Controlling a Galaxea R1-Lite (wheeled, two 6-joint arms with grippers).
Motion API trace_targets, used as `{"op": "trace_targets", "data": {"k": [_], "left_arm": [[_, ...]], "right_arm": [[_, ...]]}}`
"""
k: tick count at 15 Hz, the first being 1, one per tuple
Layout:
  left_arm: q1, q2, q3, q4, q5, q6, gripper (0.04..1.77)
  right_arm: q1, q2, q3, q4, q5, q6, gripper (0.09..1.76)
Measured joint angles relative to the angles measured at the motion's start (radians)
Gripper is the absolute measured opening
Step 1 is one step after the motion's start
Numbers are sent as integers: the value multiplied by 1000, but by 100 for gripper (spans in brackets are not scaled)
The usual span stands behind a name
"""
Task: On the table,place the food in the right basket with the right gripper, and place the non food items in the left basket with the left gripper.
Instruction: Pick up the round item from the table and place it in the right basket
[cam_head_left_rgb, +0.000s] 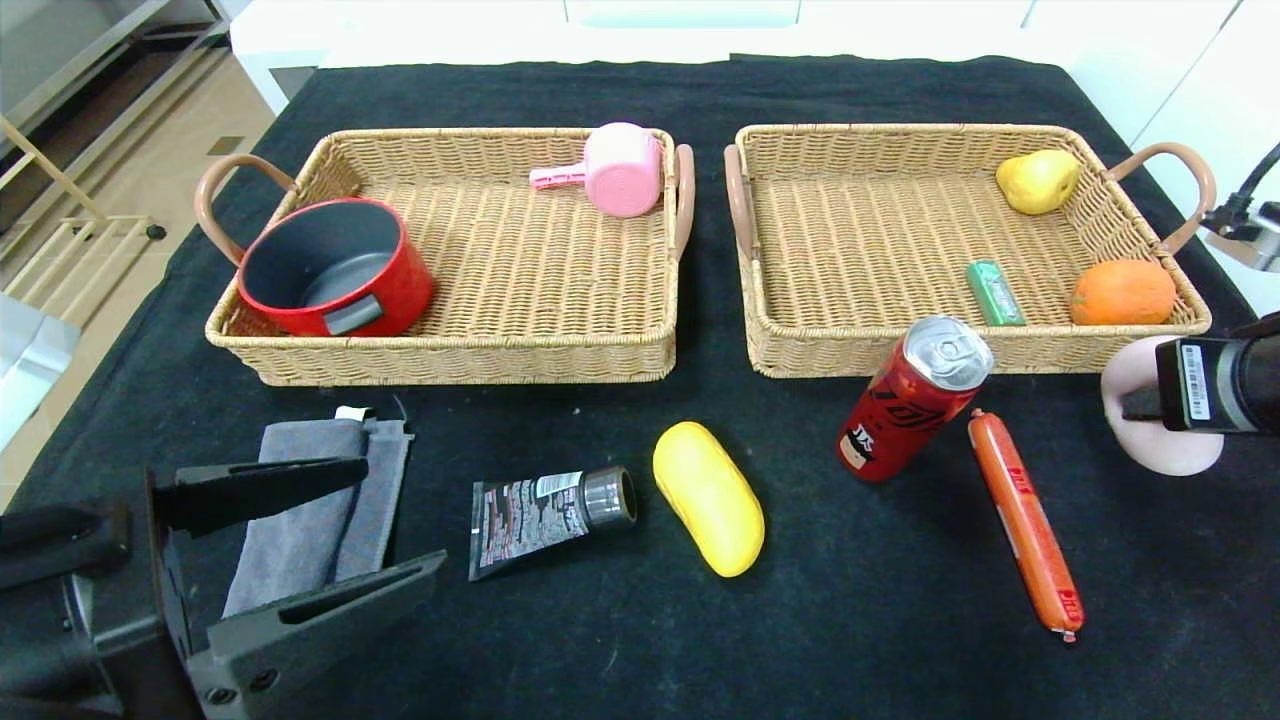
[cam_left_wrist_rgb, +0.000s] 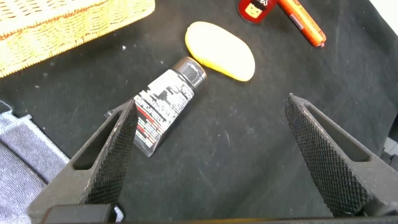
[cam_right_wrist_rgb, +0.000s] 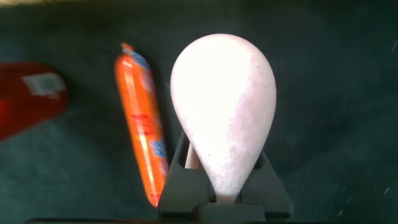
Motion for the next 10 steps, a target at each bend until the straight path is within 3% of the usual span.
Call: {"op": "trace_targets", "data": {"k": [10], "left_arm": [[0, -4, -3, -3, 0, 0, 172]], "right_arm": [[52, 140, -295, -41, -61, -11, 22]]}}
